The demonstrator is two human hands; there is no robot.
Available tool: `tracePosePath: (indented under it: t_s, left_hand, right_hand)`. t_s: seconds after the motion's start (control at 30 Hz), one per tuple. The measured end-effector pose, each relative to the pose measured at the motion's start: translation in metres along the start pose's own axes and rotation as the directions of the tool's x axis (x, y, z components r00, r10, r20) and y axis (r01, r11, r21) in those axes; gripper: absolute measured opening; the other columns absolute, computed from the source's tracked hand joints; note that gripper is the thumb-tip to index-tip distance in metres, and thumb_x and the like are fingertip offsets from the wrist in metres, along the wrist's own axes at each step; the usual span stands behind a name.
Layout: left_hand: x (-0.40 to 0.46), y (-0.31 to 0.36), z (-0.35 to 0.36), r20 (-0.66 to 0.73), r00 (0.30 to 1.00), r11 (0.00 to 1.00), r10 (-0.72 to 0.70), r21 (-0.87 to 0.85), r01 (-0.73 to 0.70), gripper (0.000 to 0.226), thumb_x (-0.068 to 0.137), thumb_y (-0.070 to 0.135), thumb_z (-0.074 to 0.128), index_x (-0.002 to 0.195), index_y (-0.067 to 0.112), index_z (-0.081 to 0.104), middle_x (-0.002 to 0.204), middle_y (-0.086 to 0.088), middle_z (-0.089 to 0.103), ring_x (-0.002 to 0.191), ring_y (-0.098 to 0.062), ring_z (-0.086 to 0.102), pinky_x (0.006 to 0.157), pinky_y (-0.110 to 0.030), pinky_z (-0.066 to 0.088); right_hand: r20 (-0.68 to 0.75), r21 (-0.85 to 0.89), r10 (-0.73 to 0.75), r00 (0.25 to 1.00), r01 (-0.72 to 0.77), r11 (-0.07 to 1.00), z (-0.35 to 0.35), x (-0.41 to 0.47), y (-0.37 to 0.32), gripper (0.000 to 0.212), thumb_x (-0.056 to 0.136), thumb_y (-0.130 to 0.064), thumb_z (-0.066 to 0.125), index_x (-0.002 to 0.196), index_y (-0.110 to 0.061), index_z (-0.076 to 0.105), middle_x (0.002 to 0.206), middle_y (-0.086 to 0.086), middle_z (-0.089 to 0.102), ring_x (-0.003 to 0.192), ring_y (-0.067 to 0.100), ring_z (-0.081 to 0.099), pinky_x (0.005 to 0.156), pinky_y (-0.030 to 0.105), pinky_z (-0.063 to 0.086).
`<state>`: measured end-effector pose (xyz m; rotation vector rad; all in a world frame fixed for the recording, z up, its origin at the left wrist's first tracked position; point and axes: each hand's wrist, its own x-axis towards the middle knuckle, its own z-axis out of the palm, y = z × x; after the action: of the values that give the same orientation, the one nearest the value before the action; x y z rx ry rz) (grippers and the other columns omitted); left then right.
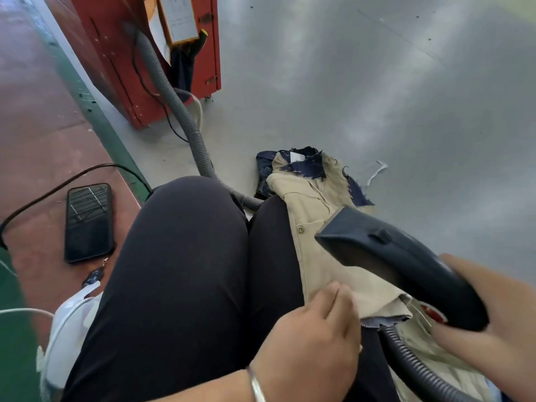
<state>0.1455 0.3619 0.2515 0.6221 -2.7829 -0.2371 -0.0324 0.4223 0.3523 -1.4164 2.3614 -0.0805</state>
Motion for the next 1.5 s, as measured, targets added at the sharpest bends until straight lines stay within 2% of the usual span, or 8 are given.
tracePosePath:
  t_s: [0.47,0.63,0.73,0.83,1.0,1.13,1.23,1.5]
  left_hand:
    - [-0.002,-0.011,-0.01,0.11,0.994,0.995,-0.008,-0.102,0.02,0.061,0.054,0.067,0.072,0.097,0.024,0.076,0.103,0.009,0.07,0.095,-0.004,0.065,0.051,-0.016,0.051]
    - [-0.005,-0.008,-0.007,0.002,0.999,0.993,-0.04,-0.109,0.04,0.022,0.075,0.026,0.061,0.09,0.023,0.077,0.101,0.009,0.071,0.092,-0.005,0.066,0.047,-0.017,0.05]
    - [-0.005,-0.014,-0.012,-0.101,0.99,0.987,-0.1,-0.132,0.087,0.039,0.074,0.01,0.04,0.085,0.02,0.077,0.098,0.008,0.071,0.09,-0.007,0.066,0.045,-0.019,0.049]
    - [0.0,-0.03,-0.019,-0.161,0.975,0.983,-0.153,-0.123,0.134,0.038,0.072,0.005,0.04,0.084,0.015,0.075,0.096,0.004,0.071,0.087,-0.012,0.067,0.049,-0.023,0.052]
    - [0.001,-0.029,-0.02,-0.195,0.955,0.973,-0.225,-0.001,0.229,0.027,0.07,-0.001,0.051,0.079,0.013,0.073,0.073,0.001,0.062,0.063,-0.017,0.058,0.048,-0.026,0.047]
    - [-0.008,0.003,-0.008,-0.266,0.95,0.975,-0.161,0.109,0.196,0.031,0.085,-0.001,0.047,0.088,0.009,0.077,0.083,-0.011,0.071,0.074,-0.025,0.068,0.071,-0.032,0.056]
    - [-0.008,0.008,-0.003,-0.266,0.954,0.982,-0.141,0.084,0.169,0.024,0.077,0.002,0.052,0.075,0.007,0.075,0.075,-0.008,0.068,0.064,-0.022,0.062,0.063,-0.028,0.052]
    - [-0.001,0.001,-0.017,-0.046,0.981,0.976,-0.188,0.1,0.192,0.029,0.072,0.02,0.058,0.094,0.013,0.076,0.067,0.003,0.063,0.051,-0.01,0.052,0.04,-0.021,0.026]
  right_hand:
    - [0.101,0.09,-0.11,0.989,0.101,0.991,-0.011,0.111,-0.08,0.02,0.073,-0.004,0.066,0.078,-0.023,0.059,0.047,-0.001,0.059,0.043,0.021,0.064,0.052,0.037,0.056]
    - [-0.046,0.062,-0.062,0.997,0.065,0.996,-0.012,0.141,-0.091,0.017,0.077,-0.004,0.062,0.086,-0.017,0.057,0.067,0.009,0.064,0.062,0.034,0.071,0.065,0.045,0.061]
    - [-0.039,0.157,-0.02,0.999,0.026,0.987,-0.021,0.129,-0.075,0.021,0.078,-0.003,0.066,0.085,-0.021,0.057,0.067,0.013,0.065,0.054,0.031,0.069,0.056,0.048,0.061]
    - [-0.038,0.151,-0.04,0.998,0.046,0.988,-0.026,0.084,-0.05,0.026,0.074,-0.009,0.071,0.083,-0.03,0.058,0.055,0.004,0.062,0.039,0.013,0.06,0.039,0.033,0.053]
    - [-0.014,0.131,0.047,0.999,-0.045,0.99,-0.016,0.013,-0.019,0.033,0.057,-0.044,0.068,0.088,-0.047,0.056,0.058,-0.007,0.065,0.041,0.014,0.057,0.046,0.044,0.053]
    - [0.074,0.055,0.09,0.993,-0.094,0.994,-0.001,-0.01,-0.013,0.047,0.055,-0.036,0.072,0.093,-0.055,0.051,0.061,-0.019,0.064,0.047,0.009,0.057,0.049,0.033,0.05]
    - [0.126,0.014,0.076,0.989,-0.078,0.997,0.003,-0.007,-0.03,0.046,0.051,-0.043,0.059,0.087,-0.067,0.045,0.072,-0.037,0.058,0.05,0.005,0.055,0.048,0.032,0.042]
    - [0.056,0.07,-0.054,0.997,0.05,0.996,0.0,0.051,-0.045,0.02,0.073,-0.017,0.07,0.078,-0.031,0.057,0.057,-0.008,0.062,0.042,0.011,0.056,0.045,0.031,0.043]
